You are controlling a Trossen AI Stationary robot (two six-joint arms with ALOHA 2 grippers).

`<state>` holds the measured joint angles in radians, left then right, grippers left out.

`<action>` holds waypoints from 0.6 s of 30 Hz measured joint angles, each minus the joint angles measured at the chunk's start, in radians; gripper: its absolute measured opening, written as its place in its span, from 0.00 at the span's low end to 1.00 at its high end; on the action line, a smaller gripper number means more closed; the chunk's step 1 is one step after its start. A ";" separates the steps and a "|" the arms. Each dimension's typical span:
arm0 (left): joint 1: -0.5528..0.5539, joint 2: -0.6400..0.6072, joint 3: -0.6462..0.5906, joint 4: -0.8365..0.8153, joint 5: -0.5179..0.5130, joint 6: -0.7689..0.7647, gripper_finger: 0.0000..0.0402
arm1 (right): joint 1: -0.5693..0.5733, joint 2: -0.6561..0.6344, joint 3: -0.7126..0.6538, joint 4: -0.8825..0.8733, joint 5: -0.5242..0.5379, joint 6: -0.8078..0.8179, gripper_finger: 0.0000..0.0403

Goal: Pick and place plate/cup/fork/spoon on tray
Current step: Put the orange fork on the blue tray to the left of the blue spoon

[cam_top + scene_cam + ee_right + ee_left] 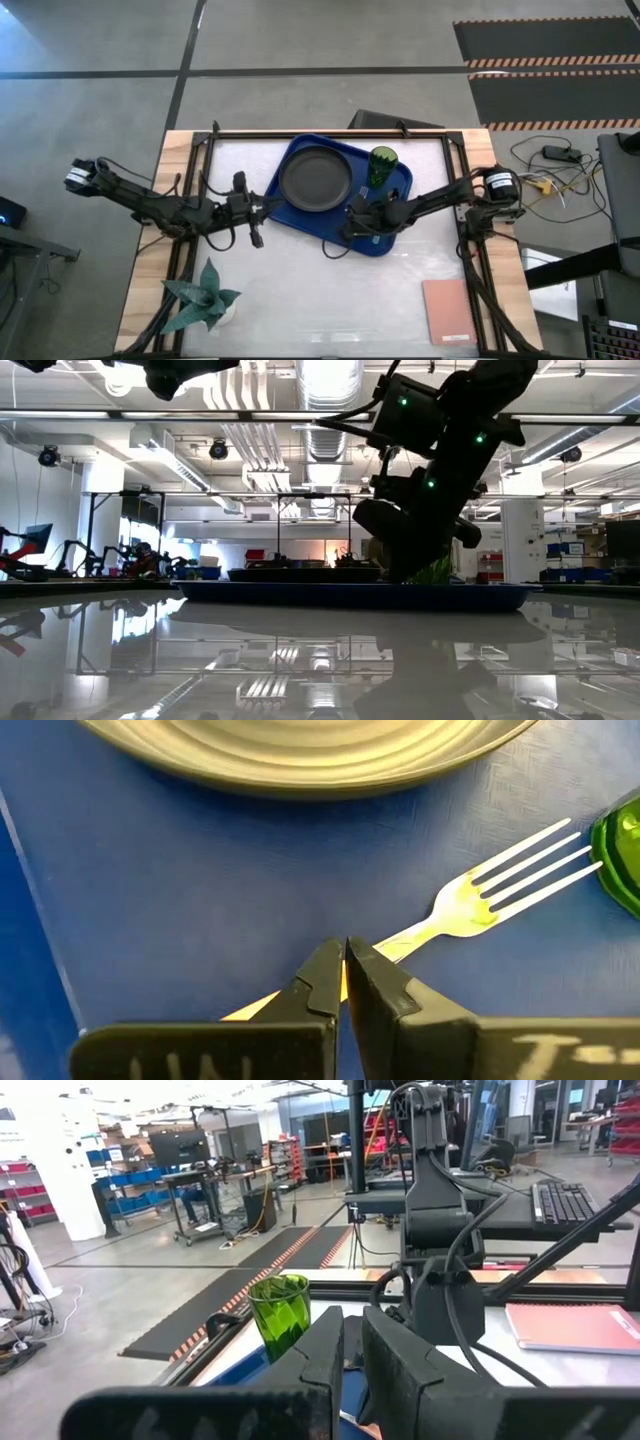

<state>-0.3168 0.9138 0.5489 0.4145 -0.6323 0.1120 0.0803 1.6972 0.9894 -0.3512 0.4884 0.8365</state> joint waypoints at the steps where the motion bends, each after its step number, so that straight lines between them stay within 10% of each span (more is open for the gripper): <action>1: 0.000 0.000 0.000 -0.002 0.000 0.000 0.06 | 0.000 0.005 0.000 0.002 0.004 -0.002 0.02; 18: 0.000 0.000 -0.001 -0.006 0.000 0.000 0.06 | 0.000 0.009 -0.001 -0.023 0.002 -0.014 0.02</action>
<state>-0.3168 0.9138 0.5484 0.4084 -0.6323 0.1120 0.0807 1.7058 0.9882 -0.3745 0.4903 0.8227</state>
